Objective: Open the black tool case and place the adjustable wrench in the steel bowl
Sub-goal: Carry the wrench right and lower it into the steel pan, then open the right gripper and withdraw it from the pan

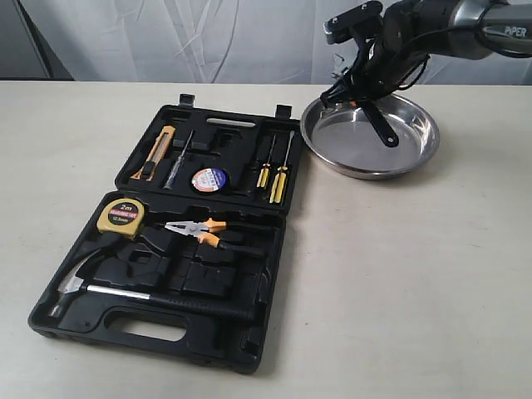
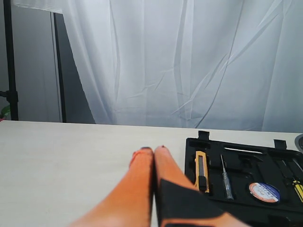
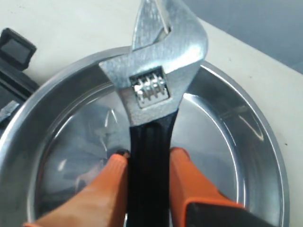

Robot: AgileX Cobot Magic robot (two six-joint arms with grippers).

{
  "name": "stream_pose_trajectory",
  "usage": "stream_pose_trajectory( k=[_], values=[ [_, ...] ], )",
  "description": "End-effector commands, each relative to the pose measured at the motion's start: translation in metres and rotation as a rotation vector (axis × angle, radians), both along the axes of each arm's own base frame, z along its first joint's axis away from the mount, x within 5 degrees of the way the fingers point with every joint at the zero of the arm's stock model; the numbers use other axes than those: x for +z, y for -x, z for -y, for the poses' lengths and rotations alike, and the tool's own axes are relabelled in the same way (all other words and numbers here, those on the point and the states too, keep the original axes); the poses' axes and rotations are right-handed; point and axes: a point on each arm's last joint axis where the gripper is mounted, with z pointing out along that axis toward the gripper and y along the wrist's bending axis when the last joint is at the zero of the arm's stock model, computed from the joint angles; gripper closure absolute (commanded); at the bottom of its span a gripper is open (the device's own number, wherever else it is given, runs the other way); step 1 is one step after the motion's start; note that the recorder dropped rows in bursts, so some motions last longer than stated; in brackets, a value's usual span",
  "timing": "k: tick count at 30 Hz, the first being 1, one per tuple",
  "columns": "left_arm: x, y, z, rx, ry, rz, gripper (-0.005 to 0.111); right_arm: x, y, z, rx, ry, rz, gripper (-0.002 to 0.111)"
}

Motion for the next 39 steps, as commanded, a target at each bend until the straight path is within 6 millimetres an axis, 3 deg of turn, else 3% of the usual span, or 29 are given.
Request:
stream_pose_trajectory(
  k=[1, 13, 15, 16, 18, 19, 22, 24, 25, 31, 35, 39],
  values=[
    [-0.001, 0.0, 0.0, -0.005, 0.002, 0.0, 0.107, -0.014, -0.012, 0.004, 0.021, 0.058, 0.021, 0.109],
    [-0.001, 0.0, 0.0, -0.005, 0.002, 0.0, 0.107, -0.056, -0.024, 0.007, -0.097, 0.058, -0.122, 0.107],
    [-0.001, 0.0, 0.0, -0.005, 0.002, 0.0, 0.107, -0.056, -0.025, 0.008, -0.112, 0.055, -0.117, 0.091],
    [-0.001, 0.0, 0.0, -0.005, 0.002, 0.0, 0.107, -0.056, -0.025, 0.008, -0.114, 0.056, -0.114, 0.074],
    [-0.001, 0.0, 0.0, -0.005, 0.002, 0.0, 0.107, -0.053, -0.024, 0.008, -0.119, 0.051, -0.116, 0.056],
    [-0.001, 0.0, 0.0, -0.005, 0.002, 0.0, 0.107, -0.049, -0.023, 0.009, -0.128, 0.051, -0.125, 0.052],
    [-0.001, 0.0, 0.0, -0.005, 0.002, 0.0, 0.107, -0.025, -0.016, 0.009, -0.174, 0.011, -0.149, 0.064],
    [-0.001, 0.0, 0.0, -0.005, 0.002, 0.0, 0.107, -0.001, -0.011, 0.01, -0.19, -0.013, -0.147, 0.09],
    [-0.001, 0.0, 0.0, -0.005, 0.002, 0.0, 0.107, 0.018, -0.006, 0.011, -0.194, -0.017, -0.132, 0.11],
    [-0.001, 0.0, 0.0, -0.005, 0.002, 0.0, 0.107, 0.066, 0.016, 0.021, -0.213, 0.017, -0.129, 0.108],
    [-0.001, 0.0, 0.0, -0.005, 0.002, 0.0, 0.107, 0.077, 0.04, 0.028, -0.228, 0.018, -0.144, 0.108],
    [-0.001, 0.0, 0.0, -0.005, 0.002, 0.0, 0.107, 0.084, 0.081, 0.038, -0.241, 0.011, -0.177, 0.108]
  ],
)
